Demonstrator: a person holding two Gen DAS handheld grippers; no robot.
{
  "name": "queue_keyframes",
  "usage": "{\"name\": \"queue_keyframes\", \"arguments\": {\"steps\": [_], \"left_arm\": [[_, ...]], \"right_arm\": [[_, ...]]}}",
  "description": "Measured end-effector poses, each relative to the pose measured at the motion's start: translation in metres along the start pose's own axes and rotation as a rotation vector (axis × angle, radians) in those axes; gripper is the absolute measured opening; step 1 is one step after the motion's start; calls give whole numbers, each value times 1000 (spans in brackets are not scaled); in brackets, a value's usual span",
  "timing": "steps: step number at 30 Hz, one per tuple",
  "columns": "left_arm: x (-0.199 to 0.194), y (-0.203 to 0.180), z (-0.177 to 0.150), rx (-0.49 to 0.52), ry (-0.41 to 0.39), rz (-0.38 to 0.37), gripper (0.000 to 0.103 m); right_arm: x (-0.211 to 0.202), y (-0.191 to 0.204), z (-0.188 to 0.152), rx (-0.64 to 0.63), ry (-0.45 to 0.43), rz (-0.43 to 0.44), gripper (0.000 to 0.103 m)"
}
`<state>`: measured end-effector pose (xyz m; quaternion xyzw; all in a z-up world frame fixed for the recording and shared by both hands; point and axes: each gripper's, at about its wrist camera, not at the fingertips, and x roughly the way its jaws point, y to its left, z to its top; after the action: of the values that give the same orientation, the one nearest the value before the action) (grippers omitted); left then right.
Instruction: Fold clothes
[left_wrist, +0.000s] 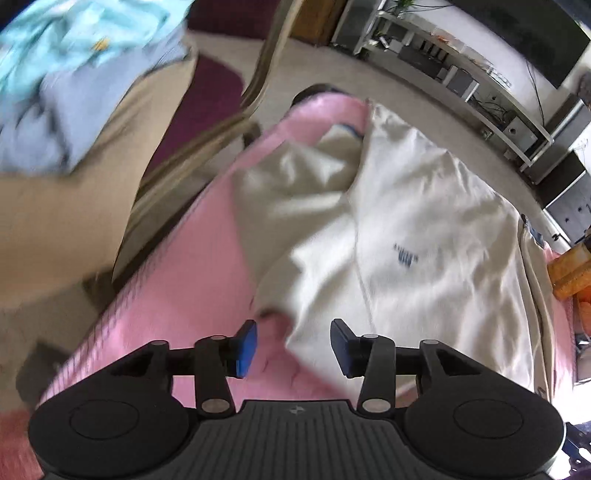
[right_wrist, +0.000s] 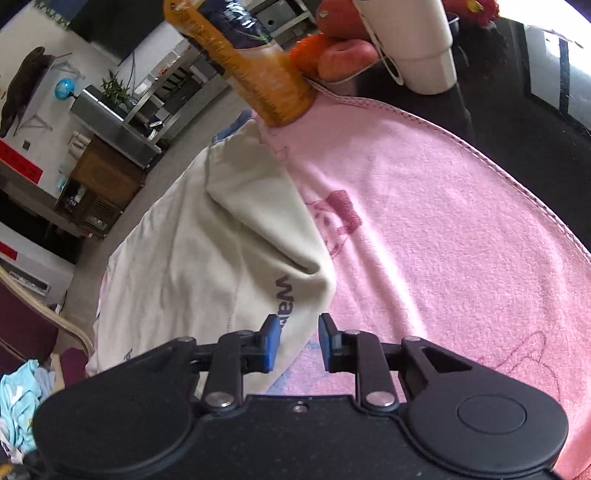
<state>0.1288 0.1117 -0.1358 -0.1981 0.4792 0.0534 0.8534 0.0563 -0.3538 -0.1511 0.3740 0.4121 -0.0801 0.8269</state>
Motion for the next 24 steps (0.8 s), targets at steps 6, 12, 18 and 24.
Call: {"name": "queue_keyframes", "arguments": {"steps": [6,12,18,24], "left_arm": [[7,7,-3,-47,9,-74,45],[15,9,-3,-80,7,-154,70],[23,0,-1,-62,-35,-159,62],[36,-1,-1,-52,-61,-97,34]], "right_arm": [[13,-22,9,118,22,71,25],[18,-28,11,174,6,114,36],[43,-23,23,145,-7,39,29],[69,-13,27,90,-13,-19,27]]}}
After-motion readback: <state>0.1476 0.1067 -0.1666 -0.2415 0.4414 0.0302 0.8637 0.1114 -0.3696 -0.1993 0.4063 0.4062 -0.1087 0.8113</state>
